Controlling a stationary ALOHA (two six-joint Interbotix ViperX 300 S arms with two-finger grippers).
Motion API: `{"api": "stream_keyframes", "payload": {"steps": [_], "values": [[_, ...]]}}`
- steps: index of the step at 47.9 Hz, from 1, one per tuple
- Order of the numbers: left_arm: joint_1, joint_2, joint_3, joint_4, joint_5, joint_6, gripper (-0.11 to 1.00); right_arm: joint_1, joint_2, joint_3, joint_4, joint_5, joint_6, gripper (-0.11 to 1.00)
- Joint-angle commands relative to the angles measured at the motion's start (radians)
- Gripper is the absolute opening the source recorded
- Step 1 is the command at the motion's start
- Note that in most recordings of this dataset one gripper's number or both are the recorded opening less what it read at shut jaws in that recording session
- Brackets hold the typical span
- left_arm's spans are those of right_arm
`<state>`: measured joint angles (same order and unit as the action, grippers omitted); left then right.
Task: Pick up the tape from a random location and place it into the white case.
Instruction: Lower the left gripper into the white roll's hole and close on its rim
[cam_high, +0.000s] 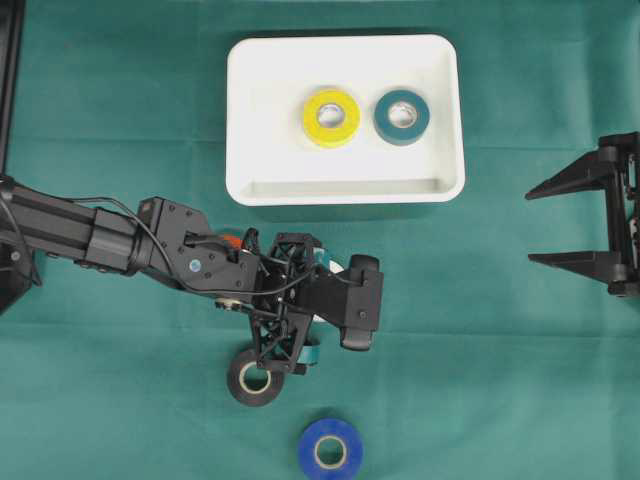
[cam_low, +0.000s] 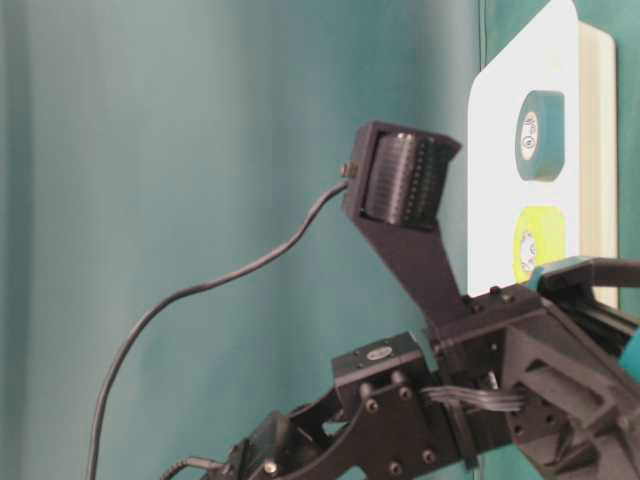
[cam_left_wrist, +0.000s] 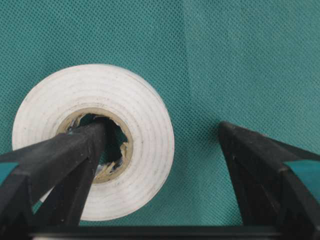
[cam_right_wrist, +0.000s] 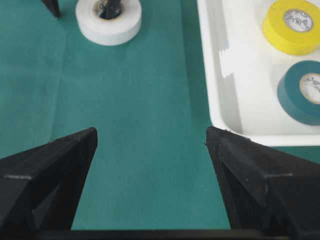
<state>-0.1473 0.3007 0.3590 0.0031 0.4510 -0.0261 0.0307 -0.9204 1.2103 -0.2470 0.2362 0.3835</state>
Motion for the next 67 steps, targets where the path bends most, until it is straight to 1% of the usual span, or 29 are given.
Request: {"api": "stream_keyframes", "payload": {"steps": [1, 3, 5, 11, 13, 14, 26, 36, 44, 67], "values": [[0.003, -0.017, -0.012, 0.000, -0.006, -0.002, 0.89, 0.002, 0.006, -0.021, 0.000, -0.005, 0.000, 0.87], [0.003, -0.017, -0.014, 0.000, -0.006, 0.000, 0.83, 0.002, 0.006, -0.021, 0.000, -0.005, 0.000, 0.87], [0.003, -0.017, -0.014, 0.000, -0.005, 0.000, 0.75, 0.002, 0.008, -0.023, 0.000, -0.005, 0.000, 0.87], [0.003, -0.020, -0.012, 0.000, 0.009, 0.002, 0.36, 0.002, 0.009, -0.023, -0.002, -0.005, 0.000, 0.87], [0.003, -0.020, -0.012, 0.000, 0.017, 0.002, 0.25, 0.002, 0.009, -0.021, 0.000, -0.005, 0.000, 0.87], [0.003, -0.020, -0.014, 0.000, 0.021, 0.002, 0.23, 0.002, 0.008, -0.021, 0.000, -0.003, 0.000, 0.87], [0.003, -0.031, -0.014, 0.000, 0.028, 0.000, 0.24, 0.002, 0.009, -0.021, 0.000, -0.005, 0.000, 0.87], [0.002, -0.078, -0.017, 0.000, 0.041, 0.000, 0.24, 0.002, 0.009, -0.021, 0.000, -0.005, 0.000, 0.87], [-0.002, -0.129, -0.028, 0.000, 0.075, 0.000, 0.24, 0.002, 0.012, -0.021, -0.002, -0.005, 0.000, 0.87], [-0.008, -0.290, -0.114, 0.002, 0.221, 0.000, 0.24, 0.002, 0.018, -0.021, 0.000, -0.005, 0.000, 0.87]]}}
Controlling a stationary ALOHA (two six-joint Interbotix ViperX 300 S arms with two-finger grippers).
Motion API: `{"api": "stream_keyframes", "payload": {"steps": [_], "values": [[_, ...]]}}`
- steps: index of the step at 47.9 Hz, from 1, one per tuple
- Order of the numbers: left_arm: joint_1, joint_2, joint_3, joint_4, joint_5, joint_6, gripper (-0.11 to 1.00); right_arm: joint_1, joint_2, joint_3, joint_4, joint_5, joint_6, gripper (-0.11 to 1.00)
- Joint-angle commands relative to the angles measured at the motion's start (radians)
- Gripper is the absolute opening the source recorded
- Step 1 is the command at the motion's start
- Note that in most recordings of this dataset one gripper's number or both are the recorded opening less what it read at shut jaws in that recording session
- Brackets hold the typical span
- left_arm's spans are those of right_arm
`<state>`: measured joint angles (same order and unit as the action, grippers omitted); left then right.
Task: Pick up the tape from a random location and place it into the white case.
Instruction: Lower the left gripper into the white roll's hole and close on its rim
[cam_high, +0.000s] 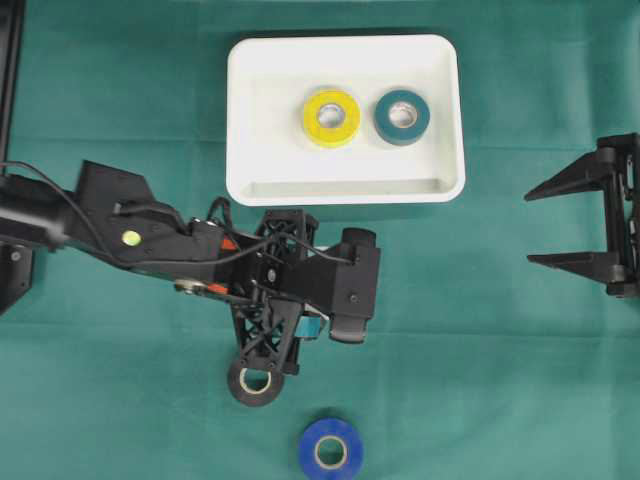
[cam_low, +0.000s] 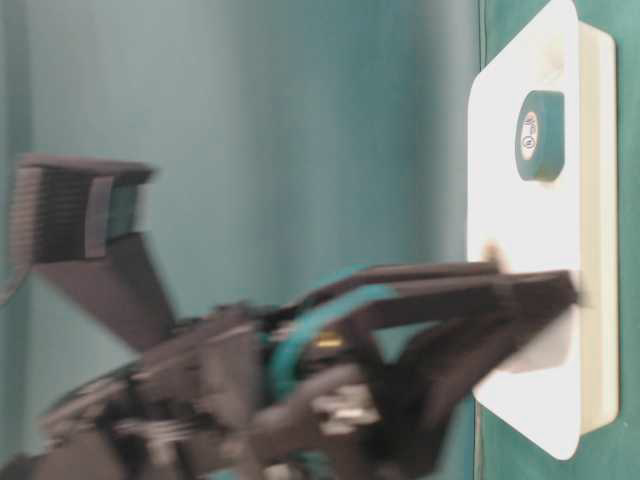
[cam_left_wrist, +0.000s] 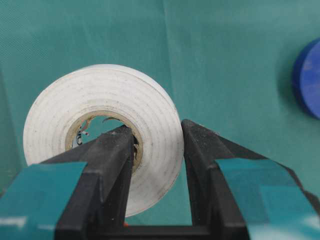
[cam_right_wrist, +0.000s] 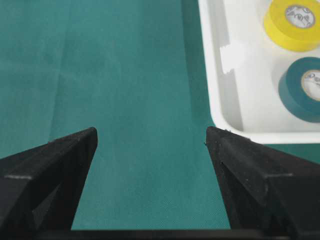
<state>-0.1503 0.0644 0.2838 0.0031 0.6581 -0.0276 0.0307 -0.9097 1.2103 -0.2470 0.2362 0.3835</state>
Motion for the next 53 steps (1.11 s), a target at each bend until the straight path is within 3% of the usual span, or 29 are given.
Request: {"api": "stream_keyframes", "payload": {"steps": [1, 25, 53], "values": [[-0.005, -0.058, -0.041, 0.002, 0.021, 0.002, 0.24, 0.002, 0.009, -0.021, 0.000, -0.005, 0.000, 0.87], [-0.012, -0.179, -0.167, 0.008, 0.235, 0.002, 0.24, 0.002, 0.009, -0.021, 0.000, -0.005, 0.000, 0.87], [-0.012, -0.190, -0.173, 0.009, 0.249, 0.002, 0.24, 0.002, 0.009, -0.021, 0.000, -0.005, 0.000, 0.87]]}}
